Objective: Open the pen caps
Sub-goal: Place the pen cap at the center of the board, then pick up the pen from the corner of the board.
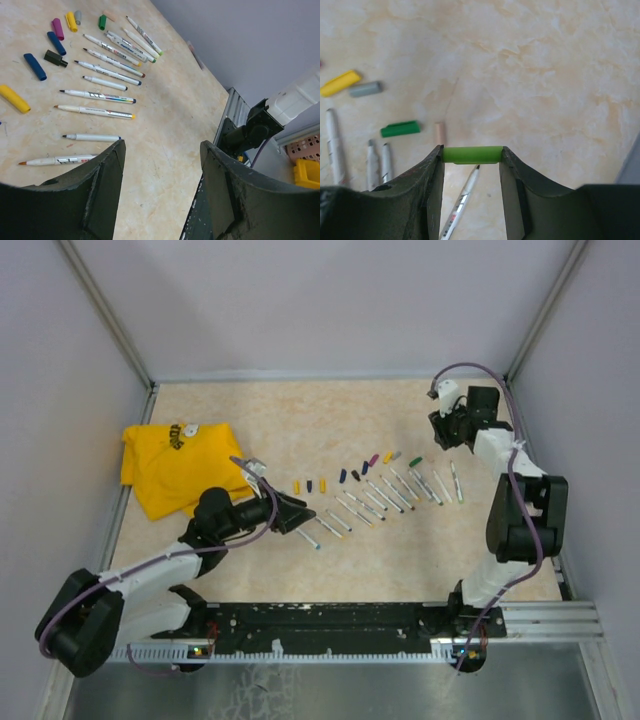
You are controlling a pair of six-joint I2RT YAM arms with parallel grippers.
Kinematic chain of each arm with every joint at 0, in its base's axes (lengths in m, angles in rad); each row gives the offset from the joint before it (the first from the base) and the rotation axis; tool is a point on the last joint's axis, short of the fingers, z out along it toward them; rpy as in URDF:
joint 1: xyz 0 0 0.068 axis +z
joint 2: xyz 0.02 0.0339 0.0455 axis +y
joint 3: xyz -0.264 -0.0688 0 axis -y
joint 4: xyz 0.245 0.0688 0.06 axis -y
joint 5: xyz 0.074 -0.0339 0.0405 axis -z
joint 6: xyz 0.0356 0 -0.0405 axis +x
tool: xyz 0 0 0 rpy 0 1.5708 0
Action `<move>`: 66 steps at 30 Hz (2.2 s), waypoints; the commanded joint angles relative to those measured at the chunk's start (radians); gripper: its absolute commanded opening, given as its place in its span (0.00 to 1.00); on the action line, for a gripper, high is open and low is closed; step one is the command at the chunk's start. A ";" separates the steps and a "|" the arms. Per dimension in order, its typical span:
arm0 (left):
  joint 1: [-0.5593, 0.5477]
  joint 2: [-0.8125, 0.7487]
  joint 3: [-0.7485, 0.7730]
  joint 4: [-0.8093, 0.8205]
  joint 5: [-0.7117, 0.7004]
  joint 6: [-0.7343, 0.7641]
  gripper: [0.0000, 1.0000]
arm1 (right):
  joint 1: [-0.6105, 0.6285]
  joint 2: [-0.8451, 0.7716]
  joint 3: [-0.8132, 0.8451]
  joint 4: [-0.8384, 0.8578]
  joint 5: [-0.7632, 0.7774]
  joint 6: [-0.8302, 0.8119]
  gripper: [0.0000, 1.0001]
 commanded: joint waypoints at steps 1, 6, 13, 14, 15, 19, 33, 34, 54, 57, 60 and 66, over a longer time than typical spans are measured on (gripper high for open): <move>0.010 -0.073 -0.030 -0.070 -0.056 0.049 0.67 | -0.006 0.161 0.153 -0.071 0.169 0.083 0.20; 0.011 -0.131 -0.043 -0.122 -0.097 0.062 0.69 | -0.008 0.250 0.212 -0.125 0.182 0.093 0.22; 0.013 -0.144 -0.057 -0.121 -0.092 0.055 0.69 | -0.011 0.323 0.256 -0.152 0.216 0.112 0.26; 0.013 -0.146 -0.060 -0.121 -0.091 0.053 0.69 | -0.012 0.335 0.268 -0.162 0.214 0.117 0.26; 0.013 -0.148 -0.060 -0.121 -0.092 0.053 0.70 | -0.012 0.343 0.277 -0.175 0.211 0.121 0.27; 0.012 -0.148 -0.064 -0.119 -0.092 0.051 0.69 | -0.014 0.367 0.285 -0.187 0.203 0.126 0.35; 0.013 -0.138 -0.075 -0.090 -0.063 0.024 0.70 | -0.017 0.369 0.303 -0.208 0.188 0.126 0.49; 0.013 -0.137 -0.076 -0.088 -0.061 0.022 0.70 | -0.017 0.368 0.303 -0.208 0.188 0.125 0.51; 0.012 -0.205 -0.102 -0.054 -0.020 -0.003 0.74 | -0.226 -0.128 0.035 -0.184 -0.036 0.126 0.59; 0.014 -0.211 -0.116 -0.032 -0.023 -0.013 0.79 | -0.325 -0.261 -0.102 -0.171 -0.022 0.112 0.59; 0.014 -0.211 -0.129 -0.004 -0.026 -0.025 0.84 | -0.393 -0.338 -0.211 -0.154 0.142 0.125 0.59; 0.016 -0.173 -0.135 0.044 -0.003 -0.048 0.85 | -0.591 -0.412 -0.361 -0.109 0.180 0.081 0.56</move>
